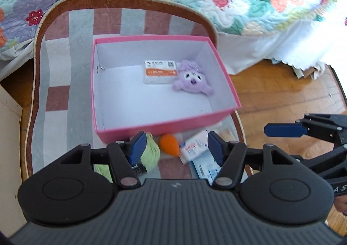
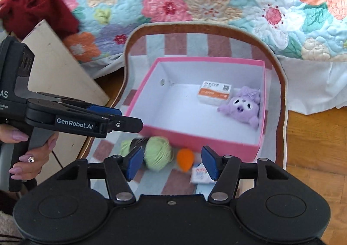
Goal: Organize objects
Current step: 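Lower the left tool and close it on the blue-lettered wipes pack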
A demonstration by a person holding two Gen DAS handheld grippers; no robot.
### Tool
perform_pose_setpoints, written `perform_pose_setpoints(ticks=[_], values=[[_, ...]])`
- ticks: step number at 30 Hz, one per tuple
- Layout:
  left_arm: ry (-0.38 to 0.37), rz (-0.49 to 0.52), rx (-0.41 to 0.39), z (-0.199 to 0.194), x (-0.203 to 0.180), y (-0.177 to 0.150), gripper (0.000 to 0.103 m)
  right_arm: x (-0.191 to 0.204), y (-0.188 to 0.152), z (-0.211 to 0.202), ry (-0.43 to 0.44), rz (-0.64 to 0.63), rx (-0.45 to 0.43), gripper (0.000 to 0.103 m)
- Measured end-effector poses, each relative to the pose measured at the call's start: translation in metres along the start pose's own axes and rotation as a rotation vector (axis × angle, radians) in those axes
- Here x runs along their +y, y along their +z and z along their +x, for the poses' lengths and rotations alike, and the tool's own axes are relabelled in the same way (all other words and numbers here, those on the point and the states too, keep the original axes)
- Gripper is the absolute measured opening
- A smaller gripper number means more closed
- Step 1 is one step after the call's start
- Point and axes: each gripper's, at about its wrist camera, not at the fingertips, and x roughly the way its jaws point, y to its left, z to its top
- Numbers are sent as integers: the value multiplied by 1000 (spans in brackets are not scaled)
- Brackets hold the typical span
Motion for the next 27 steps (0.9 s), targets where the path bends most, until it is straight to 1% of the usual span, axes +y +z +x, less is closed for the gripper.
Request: perform_pose_setpoints(ticks=[3,5,8,10,12,14,18,19,20,22,23,24,27], values=[[1,8,9,-5,-4,-18,64,9,-15,-11,-19,-24,16,70],[1,6,26,-4,-4,-28,64,12,-25,-17,-50,-40,43,70],[5,19,45,-4,-6,-43,64,16,-38,-21,-68,-65,83,71],[-6,28,58,-1,-9,-51,64,18,-45,-20,-66,-69,106,71],[-18,29,70,6,-11,-58,66,20,-53,-17,-46,-76,126,72],[-15,18,89,17,-13,-66,68,19,-60,-9,-39,-76,139,72],[-38,10,107,42,-14,-79,69,9,-77,17,-95,-32,135,74],[-58,9,90,48,-13,-81,69,5,-81,24,-105,-25,137,74],[-76,7,54,52,-12,-83,69,1,-85,31,-117,-20,141,74],[-88,44,-7,58,-15,-86,69,-8,-93,44,-142,-21,151,74],[-104,57,-16,63,-17,-87,69,-12,-97,51,-144,-19,159,74],[-120,47,-12,68,-18,-88,69,-15,-101,57,-142,-25,167,74],[-167,-17,21,91,-16,-93,69,-22,-113,75,-185,-63,184,74]])
